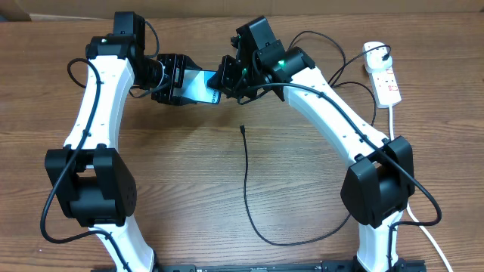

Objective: Plug charger to phone and switch on socket

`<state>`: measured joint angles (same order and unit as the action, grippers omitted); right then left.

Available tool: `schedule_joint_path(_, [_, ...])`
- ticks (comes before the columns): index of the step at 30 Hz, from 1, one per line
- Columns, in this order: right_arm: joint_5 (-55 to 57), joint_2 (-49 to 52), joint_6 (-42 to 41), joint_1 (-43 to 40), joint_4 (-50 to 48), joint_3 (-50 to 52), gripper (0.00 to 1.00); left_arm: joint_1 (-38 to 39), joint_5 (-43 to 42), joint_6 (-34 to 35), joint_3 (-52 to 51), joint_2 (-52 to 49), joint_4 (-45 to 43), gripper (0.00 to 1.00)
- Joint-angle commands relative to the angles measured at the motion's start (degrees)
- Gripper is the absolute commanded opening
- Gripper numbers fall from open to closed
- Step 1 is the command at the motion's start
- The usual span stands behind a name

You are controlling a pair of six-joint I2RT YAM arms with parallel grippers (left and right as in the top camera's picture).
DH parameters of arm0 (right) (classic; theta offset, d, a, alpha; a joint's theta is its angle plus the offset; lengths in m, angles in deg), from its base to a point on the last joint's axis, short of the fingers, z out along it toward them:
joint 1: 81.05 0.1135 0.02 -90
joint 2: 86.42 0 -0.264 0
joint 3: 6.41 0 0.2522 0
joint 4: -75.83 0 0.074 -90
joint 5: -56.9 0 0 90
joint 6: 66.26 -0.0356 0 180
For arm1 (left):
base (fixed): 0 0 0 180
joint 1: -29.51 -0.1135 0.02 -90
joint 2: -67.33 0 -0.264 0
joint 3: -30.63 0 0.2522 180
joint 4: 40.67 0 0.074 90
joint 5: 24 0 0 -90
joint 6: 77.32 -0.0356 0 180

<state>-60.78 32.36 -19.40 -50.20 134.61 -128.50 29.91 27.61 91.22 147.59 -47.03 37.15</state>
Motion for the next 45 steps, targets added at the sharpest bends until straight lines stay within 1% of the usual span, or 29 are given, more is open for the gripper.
schedule_joint_path(1, [0.9,-2.12,0.09,0.28,0.07,-1.25,0.15,0.39,-2.75,0.96,0.13,2.27,-0.24,0.52])
schedule_joint_path(4, [0.9,-2.12,0.09,0.33,0.09,-1.25,0.14,0.39,-3.74,0.98,0.13,2.27,-0.28,0.52])
schedule_joint_path(6, [0.9,-2.12,0.04,0.33,0.09,-1.25,0.09,0.39,-3.91,0.98,0.13,2.27,-0.26,0.52])
schedule_joint_path(7, [0.94,-2.12,-0.11,0.33,0.11,-1.25,0.04,0.39,-3.91,0.96,0.13,2.27,-0.26,0.52])
schedule_joint_path(20, [2.16,-2.12,-0.09,0.31,0.63,-1.25,0.04,0.39,-3.26,0.68,0.13,2.27,-0.31,0.55])
schedule_joint_path(22, [2.19,-2.12,-0.07,-0.13,0.46,-1.25,0.04,0.31,-2.49,-1.7,0.13,2.27,-2.05,0.58])
schedule_joint_path(23, [2.19,-2.12,-0.09,-0.35,0.46,-1.25,0.04,0.26,-2.54,-3.04,0.13,2.27,-3.08,0.63])
schedule_joint_path(24, [2.16,-2.12,-0.09,-0.79,0.48,-1.25,0.04,0.17,-2.56,-4.79,0.13,2.27,-4.2,0.71])
schedule_joint_path(25, [2.12,-2.12,-0.11,-1.18,0.48,-1.25,0.04,0.11,-2.58,-6.1,0.13,2.27,-4.76,0.83])
schedule_joint_path(26, [2.03,-2.12,-0.11,-1.75,0.5,-1.25,0.04,0.02,-2.56,-6.99,0.13,2.27,-4.87,0.98])
schedule_joint_path(27, [1.66,-2.12,-0.15,-2.47,0.5,-1.25,0.04,-0.15,-2.51,-8.63,0.13,2.27,-4.94,1.0])
schedule_joint_path(30, [0.28,-2.16,-0.7,-4.26,0.44,-1.25,0.04,-0.79,-2.47,-11.98,0.13,2.27,-5.57,1.0])
schedule_joint_path(32, [-0.85,-2.16,-2.1,-5.55,0.48,-1.25,0.04,-1.16,-3.08,-15.47,0.13,2.27,-6.36,1.0])
schedule_joint_path(34, [-3.26,-2.16,-3.8,-7.15,0.37,-1.25,0.04,-1.22,-4.22,-20.24,0.13,2.27,-7.89,1.0])
schedule_joint_path(39, [-12.24,-2.16,-6.93,-10.54,-1.84,-1.25,0.04,-1.07,-10.21,-32.13,0.13,2.27,-10.93,1.0])
schedule_joint_path(42, [-17.38,-2.16,-9.94,-12.26,-3.74,-1.25,0.04,-1.07,-11.72,-35.52,0.13,2.27,-11.04,1.0])
schedule_joint_path(45, [-20.31,-2.16,-13.84,-13.7,-5.14,-1.25,0.04,-1.01,-15.21,-38.84,0.13,2.27,-12.87,1.0])
